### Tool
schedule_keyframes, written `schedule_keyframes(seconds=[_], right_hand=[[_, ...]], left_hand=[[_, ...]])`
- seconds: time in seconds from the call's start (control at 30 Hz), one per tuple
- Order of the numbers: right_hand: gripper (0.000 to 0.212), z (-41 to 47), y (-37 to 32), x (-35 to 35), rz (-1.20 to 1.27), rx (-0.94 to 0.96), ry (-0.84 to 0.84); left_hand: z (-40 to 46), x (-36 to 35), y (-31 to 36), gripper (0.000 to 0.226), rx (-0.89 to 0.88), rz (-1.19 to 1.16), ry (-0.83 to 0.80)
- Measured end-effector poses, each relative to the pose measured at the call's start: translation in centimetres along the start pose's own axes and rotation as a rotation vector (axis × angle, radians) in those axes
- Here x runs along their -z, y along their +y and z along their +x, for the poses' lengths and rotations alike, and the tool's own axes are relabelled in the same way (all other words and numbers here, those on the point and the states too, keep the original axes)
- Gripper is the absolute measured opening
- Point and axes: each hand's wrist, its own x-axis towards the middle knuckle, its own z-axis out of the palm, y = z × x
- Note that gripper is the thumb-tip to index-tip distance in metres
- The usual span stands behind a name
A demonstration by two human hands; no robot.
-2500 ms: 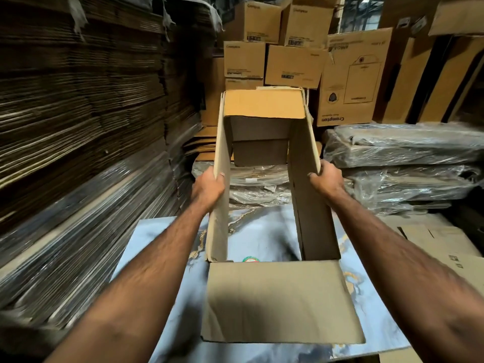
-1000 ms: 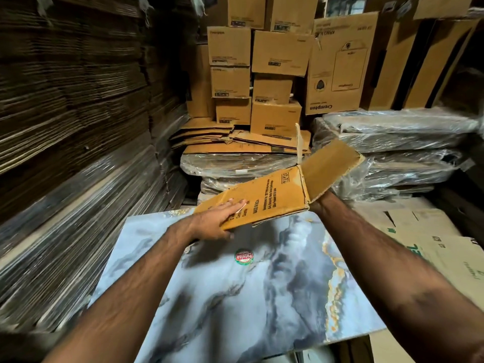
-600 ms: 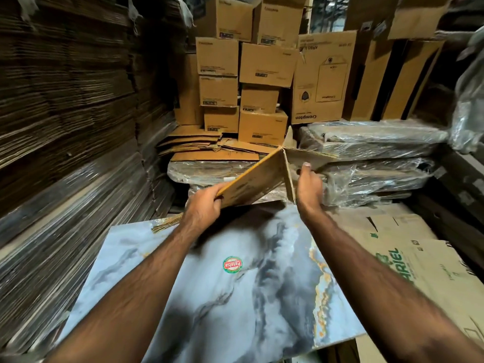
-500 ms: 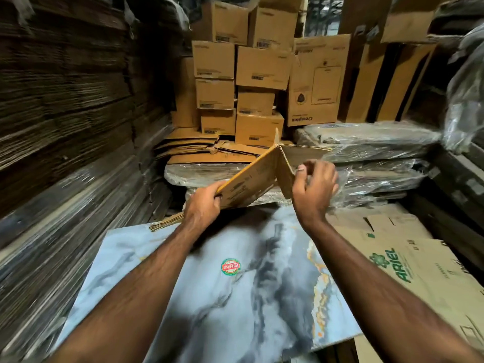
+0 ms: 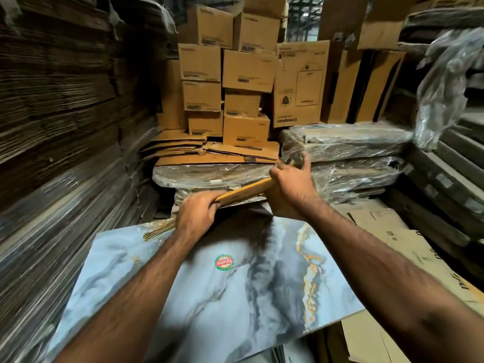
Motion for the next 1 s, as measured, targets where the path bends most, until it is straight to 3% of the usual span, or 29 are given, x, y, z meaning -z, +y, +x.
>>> schedule_keyframes(seconds=[0.13,0.2,0.27,0.33,0.37,0.4,0.47,0.5,0.57,0.63,0.77,0.87,1.0], right_hand=[[0.047,-1.6,-0.5,-0.8,0.027,0.015,-0.051],[0.045,-2.5,-1.0,-1.4,0.022,0.03,-0.024],[0.041,-3.5,-1.6,-1.8,0.015,0.034,0.041],[0.04,-4.8,-2.0,-2.3,0.0,0.027,0.093],[0.039,-5.6,-2.0,-2.8,-0.006,0.034,0.112],[0.037,-6.4,-2.0,-3.2,-0.009,0.038,0.125],[0.032,-8.3,-1.8,-4.1,0.014,0.043,0.145],[0.03,-9.3,-1.8,-4.5,0.041,0.05,0.155],[0.031,-11.2,-1.8,-5.3,0.111,0.041,0.174],[0.044,-12.7,-2.0,-6.1,0.184,0.001,0.149],[0.067,-14.4,-1.4,-6.5,0.223,-0.11,-0.06],[0.065,-14.5,-1.0,-5.8,0.145,0.001,-0.204],[0.032,-14.2,-2.3,-4.6,-0.064,-0.086,-0.135]], left_hand=[[-2.7,0.1,1.3,0.017,-0.16,-0.056,0.245],[-4.5,-0.3,3.0,0.022,-0.112,-0.245,0.191],[-5.9,-1.1,4.2,0.044,0.21,-0.542,-0.004],[-6.1,-1.7,3.9,0.062,0.74,-1.073,-0.191],[-6.1,-1.7,3.3,0.073,0.965,-1.383,-0.205],[-6.0,-1.9,2.1,0.079,1.131,-1.646,-0.122],[-5.6,-1.8,0.1,0.081,1.262,-1.911,0.131],[-5.6,-1.6,-0.4,0.061,1.244,-1.935,0.206],[-6.0,-1.5,-0.3,0.016,1.215,-1.861,0.206],[-6.8,-1.4,-0.1,0.019,1.213,-1.724,0.141],[-7.5,-2.1,-1.8,0.014,1.207,-1.558,0.012],[-8.1,-1.7,-1.5,0.014,1.175,-1.477,-0.072],[-9.0,-1.7,-0.5,0.014,1.131,-1.407,-0.113]])
